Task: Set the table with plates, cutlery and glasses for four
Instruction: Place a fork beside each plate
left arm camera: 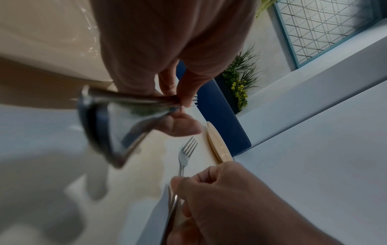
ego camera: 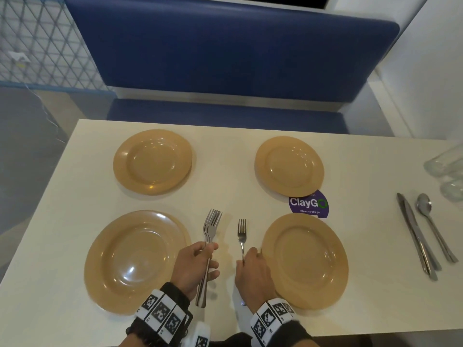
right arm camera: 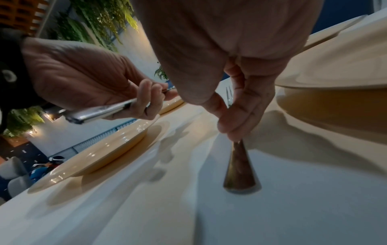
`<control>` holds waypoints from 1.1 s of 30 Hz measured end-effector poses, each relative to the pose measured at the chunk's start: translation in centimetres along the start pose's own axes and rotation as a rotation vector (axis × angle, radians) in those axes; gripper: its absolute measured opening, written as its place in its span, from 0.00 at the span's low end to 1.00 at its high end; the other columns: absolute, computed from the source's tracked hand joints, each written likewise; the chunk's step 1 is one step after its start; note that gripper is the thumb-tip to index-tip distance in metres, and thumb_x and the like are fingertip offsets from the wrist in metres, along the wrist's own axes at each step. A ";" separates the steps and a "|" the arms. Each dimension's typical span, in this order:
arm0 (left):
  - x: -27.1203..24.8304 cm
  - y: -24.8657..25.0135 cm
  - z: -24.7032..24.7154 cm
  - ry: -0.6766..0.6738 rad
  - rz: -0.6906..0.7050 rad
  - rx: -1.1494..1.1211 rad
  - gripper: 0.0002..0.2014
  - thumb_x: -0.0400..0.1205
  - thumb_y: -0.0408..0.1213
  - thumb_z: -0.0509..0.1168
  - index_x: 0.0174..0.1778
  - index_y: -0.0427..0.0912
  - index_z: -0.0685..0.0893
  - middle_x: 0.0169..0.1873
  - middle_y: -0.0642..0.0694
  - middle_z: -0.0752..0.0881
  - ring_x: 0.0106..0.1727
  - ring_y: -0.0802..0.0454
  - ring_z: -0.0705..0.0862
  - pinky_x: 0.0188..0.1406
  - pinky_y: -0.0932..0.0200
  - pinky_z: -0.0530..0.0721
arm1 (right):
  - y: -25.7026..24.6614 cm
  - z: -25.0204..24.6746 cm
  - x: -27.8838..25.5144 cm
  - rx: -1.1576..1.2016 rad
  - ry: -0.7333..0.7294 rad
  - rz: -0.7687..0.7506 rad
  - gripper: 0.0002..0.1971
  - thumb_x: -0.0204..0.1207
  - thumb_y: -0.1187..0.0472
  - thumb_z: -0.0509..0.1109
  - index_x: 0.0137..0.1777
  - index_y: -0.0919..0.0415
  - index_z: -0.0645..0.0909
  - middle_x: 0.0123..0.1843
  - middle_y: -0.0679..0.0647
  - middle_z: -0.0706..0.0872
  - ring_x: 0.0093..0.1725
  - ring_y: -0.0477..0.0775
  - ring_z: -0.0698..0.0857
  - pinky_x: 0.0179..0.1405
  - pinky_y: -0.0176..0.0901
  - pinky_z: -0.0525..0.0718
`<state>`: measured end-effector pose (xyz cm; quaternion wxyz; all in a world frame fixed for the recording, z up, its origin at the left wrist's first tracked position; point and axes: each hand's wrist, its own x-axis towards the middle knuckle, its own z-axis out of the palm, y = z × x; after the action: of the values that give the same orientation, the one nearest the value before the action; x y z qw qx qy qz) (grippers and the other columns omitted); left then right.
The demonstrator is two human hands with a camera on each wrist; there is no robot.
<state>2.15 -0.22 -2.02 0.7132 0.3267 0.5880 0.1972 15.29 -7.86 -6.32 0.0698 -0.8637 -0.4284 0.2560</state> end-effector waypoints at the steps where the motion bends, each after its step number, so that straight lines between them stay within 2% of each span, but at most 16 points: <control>1: 0.0 0.1 0.0 -0.003 -0.002 0.003 0.09 0.86 0.37 0.66 0.54 0.36 0.89 0.38 0.40 0.81 0.39 0.45 0.84 0.43 0.49 0.90 | 0.0 0.0 -0.1 -0.031 -0.001 -0.008 0.10 0.86 0.55 0.58 0.62 0.59 0.72 0.54 0.53 0.83 0.46 0.52 0.83 0.40 0.39 0.77; 4: 0.0 0.2 0.1 -0.008 -0.003 0.007 0.09 0.86 0.36 0.66 0.55 0.36 0.89 0.39 0.38 0.82 0.39 0.45 0.85 0.44 0.49 0.91 | 0.1 0.2 -0.3 -0.063 -0.001 -0.024 0.09 0.88 0.56 0.56 0.63 0.58 0.72 0.55 0.52 0.83 0.43 0.48 0.81 0.38 0.37 0.77; 9: 0.3 0.1 0.2 -0.004 -0.002 -0.009 0.09 0.86 0.37 0.67 0.54 0.36 0.90 0.37 0.40 0.81 0.38 0.46 0.85 0.45 0.46 0.91 | 0.2 -0.2 -0.3 -0.020 -0.005 -0.041 0.09 0.87 0.53 0.56 0.59 0.57 0.72 0.53 0.51 0.82 0.47 0.50 0.84 0.43 0.40 0.82; 12: 0.2 0.2 0.1 -0.018 -0.018 -0.039 0.09 0.85 0.36 0.69 0.53 0.35 0.90 0.36 0.40 0.82 0.37 0.46 0.86 0.47 0.44 0.92 | -0.8 -2.5 -0.2 0.196 0.014 -0.040 0.11 0.86 0.47 0.58 0.54 0.54 0.74 0.47 0.47 0.81 0.44 0.46 0.82 0.46 0.43 0.84; 14: 0.0 0.4 -0.1 -0.034 -0.042 -0.041 0.08 0.84 0.35 0.69 0.51 0.35 0.91 0.35 0.39 0.83 0.37 0.46 0.85 0.46 0.46 0.92 | -2.1 -4.4 -0.4 0.381 0.008 -0.098 0.12 0.84 0.44 0.61 0.50 0.51 0.79 0.41 0.45 0.84 0.40 0.43 0.84 0.42 0.39 0.84; 17: -0.9 1.1 -0.2 -0.057 -0.062 -0.016 0.08 0.83 0.35 0.70 0.41 0.36 0.91 0.35 0.40 0.86 0.39 0.46 0.84 0.41 0.50 0.87 | -4.2 -6.2 -0.5 0.575 -0.176 -0.153 0.15 0.80 0.41 0.68 0.45 0.52 0.85 0.38 0.48 0.88 0.33 0.42 0.87 0.32 0.32 0.82; 18: -1.3 1.3 -0.2 -0.048 -0.072 -0.019 0.08 0.82 0.34 0.71 0.39 0.37 0.90 0.36 0.40 0.87 0.40 0.47 0.85 0.40 0.50 0.86 | -4.5 -6.6 -0.6 0.637 -0.257 -0.149 0.15 0.80 0.43 0.70 0.45 0.54 0.86 0.38 0.51 0.89 0.29 0.44 0.87 0.29 0.32 0.82; 20: -1.9 1.4 -0.8 0.003 -0.102 -0.056 0.06 0.81 0.36 0.72 0.40 0.39 0.89 0.38 0.40 0.88 0.40 0.48 0.85 0.39 0.52 0.84 | -4.8 -6.9 -0.6 0.684 -0.372 -0.160 0.11 0.79 0.49 0.74 0.45 0.58 0.85 0.39 0.54 0.90 0.26 0.46 0.87 0.27 0.35 0.84; 22: -2.8 1.1 -1.7 0.042 -0.127 -0.146 0.06 0.81 0.38 0.73 0.44 0.38 0.88 0.39 0.41 0.87 0.42 0.48 0.85 0.40 0.53 0.84 | -5.2 -7.0 -0.8 0.649 -0.448 -0.210 0.08 0.75 0.54 0.78 0.44 0.57 0.85 0.39 0.54 0.90 0.27 0.45 0.87 0.26 0.32 0.82; 24: -3.6 0.9 -2.8 0.081 -0.097 -0.181 0.09 0.80 0.39 0.74 0.49 0.35 0.88 0.40 0.40 0.87 0.42 0.48 0.85 0.41 0.52 0.85 | -6.0 -6.7 -1.2 0.542 -0.462 -0.304 0.06 0.74 0.53 0.78 0.41 0.53 0.86 0.37 0.51 0.89 0.30 0.43 0.88 0.29 0.33 0.83; 27: -5.0 0.8 -3.9 0.183 0.004 -0.126 0.11 0.80 0.40 0.74 0.47 0.33 0.89 0.39 0.37 0.88 0.38 0.45 0.85 0.42 0.48 0.87 | -7.6 -6.2 -1.9 0.511 -0.485 -0.376 0.08 0.76 0.55 0.75 0.37 0.55 0.86 0.37 0.52 0.90 0.35 0.46 0.90 0.39 0.42 0.90; 29: -5.9 0.8 -4.7 0.244 0.065 -0.139 0.11 0.81 0.40 0.74 0.43 0.34 0.90 0.36 0.36 0.88 0.37 0.43 0.85 0.46 0.42 0.87 | -8.9 -6.1 -2.1 0.561 -0.533 -0.362 0.08 0.77 0.57 0.75 0.38 0.60 0.87 0.36 0.55 0.91 0.32 0.45 0.90 0.37 0.40 0.91; 33: -6.8 0.4 -7.8 0.329 0.106 -0.139 0.13 0.86 0.39 0.68 0.47 0.29 0.88 0.33 0.40 0.88 0.31 0.50 0.86 0.29 0.55 0.84 | -12.4 -4.7 -2.9 0.635 -0.600 -0.314 0.09 0.74 0.62 0.77 0.41 0.69 0.85 0.39 0.62 0.90 0.35 0.52 0.92 0.37 0.48 0.93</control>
<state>-6.90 -2.65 2.30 0.6169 0.2703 0.6637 0.3254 7.45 -1.86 3.03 0.2418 -0.6122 -0.4555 0.5995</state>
